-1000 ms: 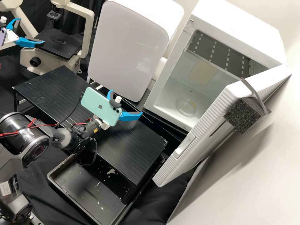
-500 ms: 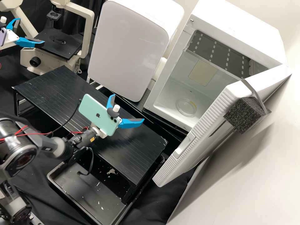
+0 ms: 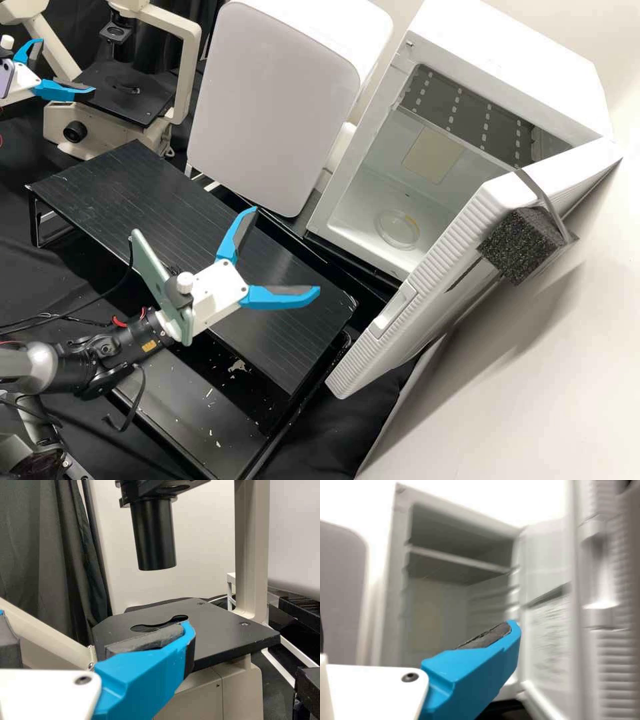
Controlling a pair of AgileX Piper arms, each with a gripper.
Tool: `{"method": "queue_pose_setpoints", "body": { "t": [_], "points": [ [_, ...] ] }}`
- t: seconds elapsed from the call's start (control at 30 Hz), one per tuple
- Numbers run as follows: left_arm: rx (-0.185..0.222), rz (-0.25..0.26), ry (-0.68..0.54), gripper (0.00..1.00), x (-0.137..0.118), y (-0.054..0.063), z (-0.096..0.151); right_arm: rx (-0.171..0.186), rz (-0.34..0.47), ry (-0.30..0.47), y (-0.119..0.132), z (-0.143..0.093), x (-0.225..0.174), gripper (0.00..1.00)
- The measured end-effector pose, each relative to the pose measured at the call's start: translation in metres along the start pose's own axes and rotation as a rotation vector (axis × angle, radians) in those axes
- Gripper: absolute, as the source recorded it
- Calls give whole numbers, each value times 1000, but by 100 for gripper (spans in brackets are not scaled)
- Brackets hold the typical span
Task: Close the incubator door
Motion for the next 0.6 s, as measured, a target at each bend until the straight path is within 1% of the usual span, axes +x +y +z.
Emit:
{"method": "queue_pose_setpoints", "body": {
  "t": [0.17, 0.27, 0.43, 0.53, 0.6],
  "points": [
    [0, 0, 0, 100, 0, 0, 0, -68, 90, -107, 12, 14, -4, 100],
    [0, 0, 0, 100, 0, 0, 0, -97, 133, -183, 17, 24, -4, 100],
    [0, 0, 0, 100, 0, 0, 0, -140, 148, -261, 17, 35, 4, 100],
    [0, 0, 0, 100, 0, 0, 0, -171, 136, -300, 13, 43, 14, 100],
    [0, 0, 0, 100, 0, 0, 0, -185, 126, -325, 9, 48, 22, 100]
  ]
}}
